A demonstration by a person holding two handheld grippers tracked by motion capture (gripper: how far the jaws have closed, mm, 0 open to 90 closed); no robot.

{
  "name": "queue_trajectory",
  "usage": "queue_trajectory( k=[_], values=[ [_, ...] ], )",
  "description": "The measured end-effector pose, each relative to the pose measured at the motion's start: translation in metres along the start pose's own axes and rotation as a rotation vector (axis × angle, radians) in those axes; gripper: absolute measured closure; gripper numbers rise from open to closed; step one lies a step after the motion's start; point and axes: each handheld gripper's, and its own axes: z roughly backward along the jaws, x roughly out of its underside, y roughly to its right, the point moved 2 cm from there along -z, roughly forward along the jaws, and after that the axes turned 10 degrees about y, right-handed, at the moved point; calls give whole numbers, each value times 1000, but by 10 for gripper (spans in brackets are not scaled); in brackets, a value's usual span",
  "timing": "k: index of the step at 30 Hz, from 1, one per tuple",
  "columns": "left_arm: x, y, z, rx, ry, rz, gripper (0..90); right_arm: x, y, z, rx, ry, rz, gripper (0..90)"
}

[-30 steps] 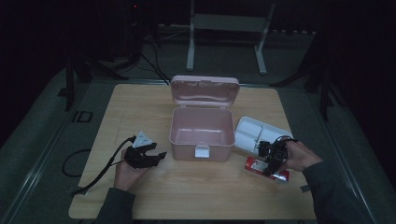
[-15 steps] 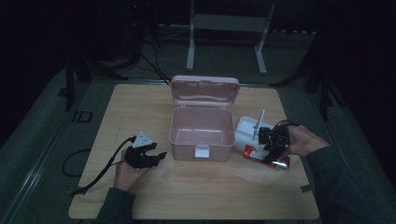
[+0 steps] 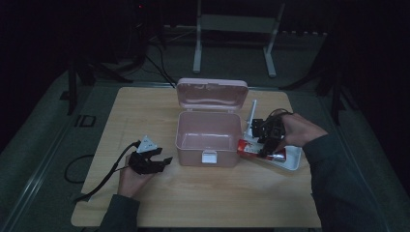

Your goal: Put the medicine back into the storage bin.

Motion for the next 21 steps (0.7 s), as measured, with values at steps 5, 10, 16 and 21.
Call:
queue_trajectory(
  k=[5, 10, 16, 21],
  values=[
    [0, 0, 1, 0, 0, -2, 410, -23, 4, 6, -2, 29, 36, 511],
    [-1, -1, 1, 0, 3, -1, 410, -44, 8, 9, 2, 32, 63, 511],
    [-1, -1, 2, -1, 8, -1, 410, -66, 16, 10, 3, 46, 68, 511],
    [-1, -1, 1, 0, 6, -1, 410, -81, 25, 2, 10, 62, 70, 511]
  ],
)
